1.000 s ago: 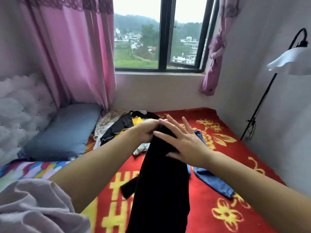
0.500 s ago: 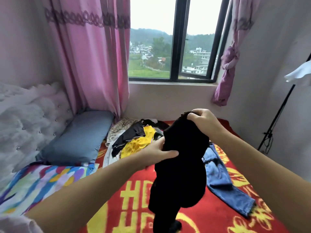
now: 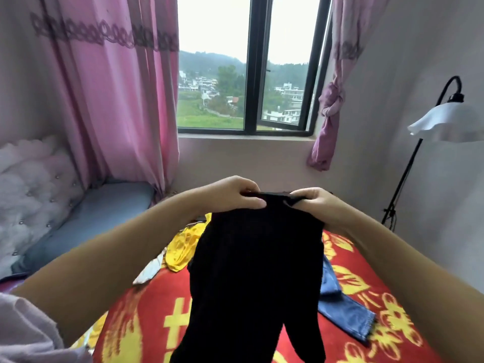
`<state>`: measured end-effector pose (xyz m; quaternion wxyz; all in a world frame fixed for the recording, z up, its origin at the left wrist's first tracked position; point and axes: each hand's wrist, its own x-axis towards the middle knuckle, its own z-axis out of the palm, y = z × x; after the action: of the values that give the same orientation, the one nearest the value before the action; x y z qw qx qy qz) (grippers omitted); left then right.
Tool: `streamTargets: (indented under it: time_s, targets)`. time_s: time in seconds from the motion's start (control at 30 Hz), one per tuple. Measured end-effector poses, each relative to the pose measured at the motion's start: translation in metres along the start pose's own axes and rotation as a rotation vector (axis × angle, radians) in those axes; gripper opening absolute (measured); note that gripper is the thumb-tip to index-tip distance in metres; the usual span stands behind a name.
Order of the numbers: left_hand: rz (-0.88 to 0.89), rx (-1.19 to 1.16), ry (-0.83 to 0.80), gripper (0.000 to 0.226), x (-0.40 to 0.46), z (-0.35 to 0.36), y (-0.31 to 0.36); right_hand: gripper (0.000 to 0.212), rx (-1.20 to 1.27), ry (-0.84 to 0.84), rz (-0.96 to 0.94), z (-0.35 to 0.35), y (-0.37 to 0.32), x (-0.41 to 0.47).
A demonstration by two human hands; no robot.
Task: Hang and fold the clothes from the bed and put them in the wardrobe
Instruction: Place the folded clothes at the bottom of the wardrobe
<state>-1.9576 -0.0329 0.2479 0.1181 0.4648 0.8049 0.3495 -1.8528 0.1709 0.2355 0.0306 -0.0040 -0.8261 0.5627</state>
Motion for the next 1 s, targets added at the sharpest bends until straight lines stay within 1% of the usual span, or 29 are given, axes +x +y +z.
streamTargets:
  time_s: [0.03, 0.07, 0.1, 0.13, 0.17, 0.2, 0.27, 0.3, 0.37, 0.4, 0.47, 0.53, 0.6, 0.63, 0.73, 0.77, 0.8, 0.83, 0.9, 0.97, 1.0]
  targets:
    - [-0.041, 0.078, -0.089, 0.016, 0.0, -0.005, -0.004, 0.019, 0.041, -0.016, 0.022, -0.008, -0.003, -0.002]
    - [-0.092, 0.163, -0.167, 0.018, -0.001, -0.008, -0.01, 0.024, 0.03, -0.055, 0.033, -0.014, -0.008, -0.003]
    - [-0.144, 0.242, -0.213, 0.022, -0.002, -0.009, -0.016, 0.027, 0.014, -0.086, 0.032, -0.017, -0.013, -0.005]
    - [-0.181, 0.297, -0.228, 0.026, -0.003, -0.01, -0.022, 0.03, -0.001, -0.097, 0.019, -0.02, -0.017, -0.005]
    - [-0.206, 0.301, -0.227, 0.028, -0.003, -0.011, -0.029, 0.03, -0.013, -0.087, 0.01, -0.023, -0.019, -0.004]
    - [-0.232, 0.23, -0.214, 0.026, -0.006, -0.013, -0.035, 0.028, -0.037, -0.063, -0.003, -0.025, -0.021, -0.003]
    - [-0.269, 0.029, -0.142, 0.017, -0.012, -0.019, -0.045, 0.022, -0.078, 0.008, -0.029, -0.031, -0.019, -0.001]
    - [-0.274, -0.032, -0.09, 0.014, -0.016, -0.023, -0.049, 0.022, -0.079, 0.039, -0.032, -0.034, -0.014, 0.001]
    - [-0.25, -0.146, 0.014, 0.014, -0.022, -0.027, -0.058, 0.029, -0.035, 0.09, -0.003, -0.034, -0.001, 0.005]
    - [-0.217, -0.201, 0.056, 0.015, -0.023, -0.026, -0.06, 0.032, 0.012, 0.117, 0.022, -0.032, 0.006, 0.007]
    - [-0.151, -0.233, 0.141, 0.017, -0.025, -0.019, -0.06, 0.034, 0.14, 0.169, 0.056, -0.025, 0.015, 0.011]
    - [-0.111, -0.229, 0.254, 0.019, -0.021, -0.013, -0.058, 0.028, 0.296, 0.183, 0.073, -0.023, 0.017, 0.016]
    - [-0.094, -0.295, 0.344, 0.02, -0.019, -0.014, -0.055, 0.023, 0.375, 0.124, 0.095, -0.031, 0.014, 0.018]
    - [-0.102, -0.336, 0.356, 0.022, -0.018, -0.017, -0.054, 0.023, 0.357, 0.073, 0.106, -0.036, 0.012, 0.018]
    - [-0.152, -0.403, 0.26, 0.029, -0.019, -0.026, -0.054, 0.029, 0.171, -0.117, 0.164, -0.054, 0.011, 0.01]
    - [-0.171, -0.417, 0.226, 0.031, -0.018, -0.027, -0.054, 0.028, 0.124, -0.155, 0.188, -0.057, 0.011, 0.008]
    - [-0.197, -0.433, 0.215, 0.031, -0.016, -0.026, -0.054, 0.026, 0.103, -0.15, 0.211, -0.057, 0.011, 0.008]
    - [-0.228, -0.457, 0.231, 0.031, -0.013, -0.024, -0.053, 0.024, 0.113, -0.1, 0.232, -0.054, 0.012, 0.009]
    - [-0.285, -0.494, 0.316, 0.03, -0.006, -0.015, -0.05, 0.018, 0.227, 0.082, 0.238, -0.041, 0.013, 0.017]
    - [-0.28, -0.508, 0.386, 0.024, 0.006, 0.002, -0.039, 0.019, 0.335, 0.225, 0.191, -0.018, 0.011, 0.026]
    - [-0.26, -0.506, 0.4, 0.021, 0.012, 0.013, -0.03, 0.021, 0.356, 0.254, 0.152, -0.004, 0.007, 0.03]
